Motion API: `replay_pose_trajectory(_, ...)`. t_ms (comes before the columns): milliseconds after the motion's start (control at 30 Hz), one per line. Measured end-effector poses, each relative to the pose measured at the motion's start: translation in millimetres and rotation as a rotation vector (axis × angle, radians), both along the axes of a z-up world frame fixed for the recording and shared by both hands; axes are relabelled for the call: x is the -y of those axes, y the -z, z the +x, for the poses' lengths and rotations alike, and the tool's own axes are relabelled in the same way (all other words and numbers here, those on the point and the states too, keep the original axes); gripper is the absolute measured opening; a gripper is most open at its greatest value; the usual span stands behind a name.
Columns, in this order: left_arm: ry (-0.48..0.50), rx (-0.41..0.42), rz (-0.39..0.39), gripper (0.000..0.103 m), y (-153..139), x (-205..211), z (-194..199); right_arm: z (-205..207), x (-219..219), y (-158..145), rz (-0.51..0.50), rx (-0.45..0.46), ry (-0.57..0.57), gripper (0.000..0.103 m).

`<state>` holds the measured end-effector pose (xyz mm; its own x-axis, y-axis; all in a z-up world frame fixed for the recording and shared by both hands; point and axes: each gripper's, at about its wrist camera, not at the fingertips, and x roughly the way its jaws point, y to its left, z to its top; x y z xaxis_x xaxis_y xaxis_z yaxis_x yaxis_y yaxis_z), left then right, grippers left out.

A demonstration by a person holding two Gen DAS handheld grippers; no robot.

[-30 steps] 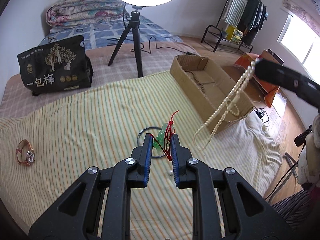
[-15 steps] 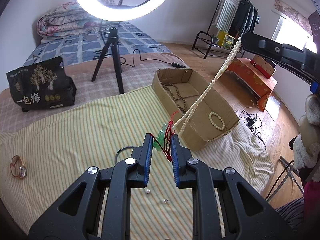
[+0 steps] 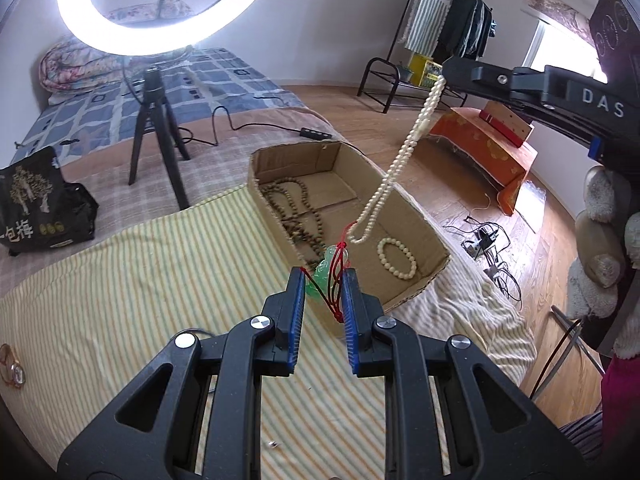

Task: Organize jewelry
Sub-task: 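Lift the pearl necklace with the right tool toward the box while the left tool holds the jade pendant, then open both tools over the box to drop the pearl necklace and jade pendant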

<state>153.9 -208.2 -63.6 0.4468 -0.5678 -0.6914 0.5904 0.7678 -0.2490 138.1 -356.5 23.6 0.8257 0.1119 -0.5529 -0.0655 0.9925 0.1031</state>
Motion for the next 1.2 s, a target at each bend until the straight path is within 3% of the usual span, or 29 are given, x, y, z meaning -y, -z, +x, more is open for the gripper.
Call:
replay_pose_trajectory(467, 0.051, -0.012, 0.037, 0.017, 23.7, 56.4, 1.9, 28.2, 37.7, 37.9, 0.016, -0.083, 0.056, 0.001)
replay_pose_trajectory(1067, 0.056, -0.029, 0.058, 0.017, 43.5, 82.5, 13.2, 54.6, 63.8, 63.9, 0.102, -0.150, 0.108, 0.004)
replay_pose_trajectory(1133, 0.054, -0.029, 0.064, 0.017, 43.4, 83.0, 12.7, 55.2, 64.2, 64.8, 0.105, -0.153, 0.115, 0.019)
replay_pose_trajectory(1167, 0.053, -0.030, 0.068, 0.022, 43.7, 83.2, 13.0, 55.1, 64.3, 64.8, 0.107, -0.149, 0.118, 0.029)
replay_pose_trajectory(1200, 0.052, -0.032, 0.068, 0.035, 43.7, 83.1, 13.3, 55.3, 64.4, 64.8, 0.106, -0.149, 0.123, 0.031)
